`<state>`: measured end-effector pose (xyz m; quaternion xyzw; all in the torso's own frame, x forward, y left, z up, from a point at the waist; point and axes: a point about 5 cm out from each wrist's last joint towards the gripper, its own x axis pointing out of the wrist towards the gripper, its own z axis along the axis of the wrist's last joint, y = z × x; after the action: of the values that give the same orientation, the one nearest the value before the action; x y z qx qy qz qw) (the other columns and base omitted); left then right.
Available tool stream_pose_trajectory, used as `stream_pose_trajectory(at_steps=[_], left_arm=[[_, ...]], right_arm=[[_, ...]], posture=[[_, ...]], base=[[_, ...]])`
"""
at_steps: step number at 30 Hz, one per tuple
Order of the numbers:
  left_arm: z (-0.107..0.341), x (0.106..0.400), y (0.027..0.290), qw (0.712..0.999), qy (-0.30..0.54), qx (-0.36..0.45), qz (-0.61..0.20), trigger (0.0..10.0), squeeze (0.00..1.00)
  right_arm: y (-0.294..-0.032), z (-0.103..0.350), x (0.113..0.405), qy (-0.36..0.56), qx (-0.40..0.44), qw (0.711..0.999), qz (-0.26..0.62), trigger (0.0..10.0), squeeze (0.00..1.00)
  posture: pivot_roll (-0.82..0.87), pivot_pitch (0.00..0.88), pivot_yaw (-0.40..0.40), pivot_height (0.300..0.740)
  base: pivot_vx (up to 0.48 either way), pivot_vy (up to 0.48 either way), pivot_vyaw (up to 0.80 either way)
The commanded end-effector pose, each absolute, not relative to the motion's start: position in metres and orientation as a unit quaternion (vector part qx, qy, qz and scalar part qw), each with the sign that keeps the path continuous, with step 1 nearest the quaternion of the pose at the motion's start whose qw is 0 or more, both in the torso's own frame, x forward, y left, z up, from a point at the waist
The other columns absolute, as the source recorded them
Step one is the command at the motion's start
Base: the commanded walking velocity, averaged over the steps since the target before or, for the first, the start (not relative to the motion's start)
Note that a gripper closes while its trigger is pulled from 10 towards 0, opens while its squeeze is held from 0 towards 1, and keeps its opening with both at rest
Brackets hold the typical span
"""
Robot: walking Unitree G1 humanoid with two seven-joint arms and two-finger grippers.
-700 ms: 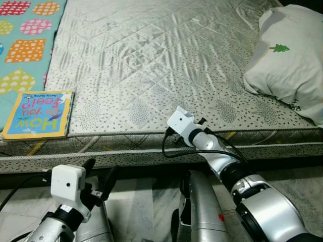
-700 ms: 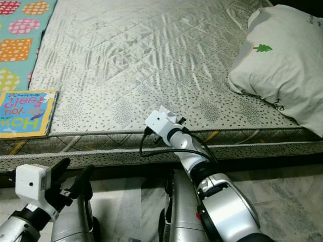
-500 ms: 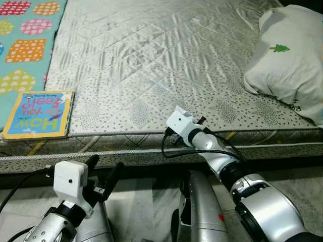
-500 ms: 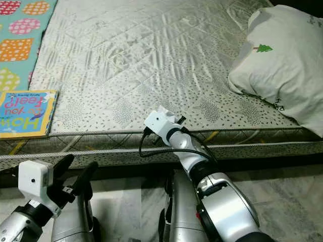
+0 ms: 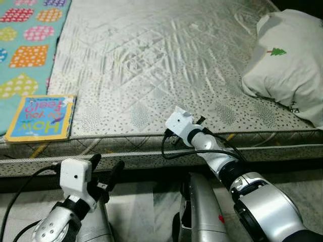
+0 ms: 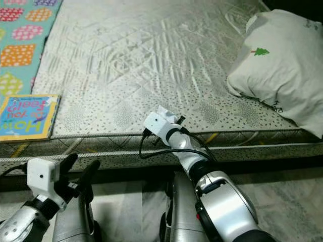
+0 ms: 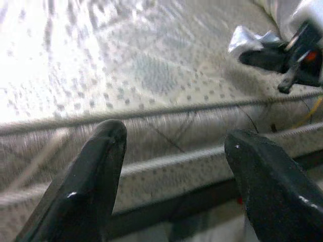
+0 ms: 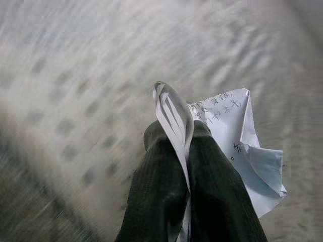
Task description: Clean up the room
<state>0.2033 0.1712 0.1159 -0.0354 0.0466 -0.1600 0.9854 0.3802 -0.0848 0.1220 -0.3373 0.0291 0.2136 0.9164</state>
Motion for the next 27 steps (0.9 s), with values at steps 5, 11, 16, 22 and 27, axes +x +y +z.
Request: stream_pose_trajectory(at_steps=[5, 11, 16, 22, 27], left_arm=[[0.112, 0.221, 0.181, 0.994, 0.032, -0.02, -0.105, 10.0, 0.0], [0.111, 0.234, 0.18, 0.996, 0.02, 0.001, -0.087, 10.0, 0.0], [0.115, 0.25, 0.185, 0.998, -0.003, -0.001, -0.064, 10.0, 0.0], [0.122, 0.263, 0.192, 0.999, -0.028, -0.005, -0.046, 10.0, 0.0], [0.126, 0.272, 0.198, 0.998, -0.048, -0.005, -0.028, 10.0, 0.0]], right_arm=[[-0.11, 0.142, 0.382, -0.027, -0.133, 0.977, 0.165, 0.0, 0.0], [-0.13, 0.144, 0.372, -0.059, -0.021, 0.989, 0.132, 10.0, 0.0], [-0.137, 0.146, 0.359, -0.077, 0.025, 0.988, 0.135, 10.0, 0.0], [-0.143, 0.145, 0.348, -0.084, 0.038, 0.987, 0.129, 10.0, 0.0], [-0.148, 0.155, 0.341, -0.102, 0.055, 0.986, 0.123, 10.0, 0.0]], posture=[[0.0, 0.0, -0.06, 0.504], [-0.03, 0.0, -0.04, 0.504], [-0.05, 0.0, -0.017, 0.504], [-0.06, 0.0, -0.01, 0.504], [-0.06, 0.0, -0.008, 0.504]], base=[[0.0, 0.0, 0.0], [0.0, 0.0, 0.0], [0.0, 0.0, 0.0], [0.0, 0.0, 0.0], [0.0, 0.0, 0.0]])
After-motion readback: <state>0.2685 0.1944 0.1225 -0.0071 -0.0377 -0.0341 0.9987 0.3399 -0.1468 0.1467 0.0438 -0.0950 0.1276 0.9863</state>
